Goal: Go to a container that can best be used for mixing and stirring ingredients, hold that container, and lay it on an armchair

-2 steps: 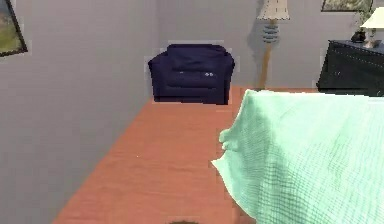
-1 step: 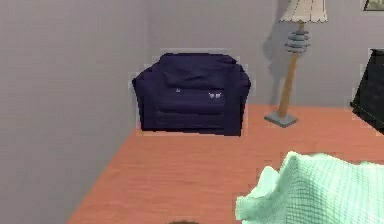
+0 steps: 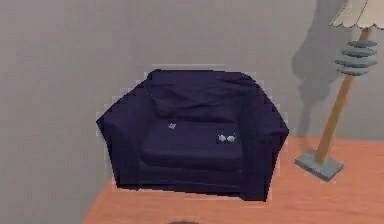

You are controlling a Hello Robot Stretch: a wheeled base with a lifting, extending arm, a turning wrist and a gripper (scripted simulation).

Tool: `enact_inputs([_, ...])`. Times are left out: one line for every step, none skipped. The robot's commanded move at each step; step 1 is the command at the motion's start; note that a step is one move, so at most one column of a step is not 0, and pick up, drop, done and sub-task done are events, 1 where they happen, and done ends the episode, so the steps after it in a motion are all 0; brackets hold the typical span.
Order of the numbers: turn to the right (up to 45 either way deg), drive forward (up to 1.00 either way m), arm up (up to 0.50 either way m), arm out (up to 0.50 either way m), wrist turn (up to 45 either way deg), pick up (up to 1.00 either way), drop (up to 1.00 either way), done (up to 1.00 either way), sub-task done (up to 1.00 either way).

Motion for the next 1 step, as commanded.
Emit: enact_inputs([0.0,1.0,0.0,0.0,0.0,0.0,0.0,0.0,0.0])
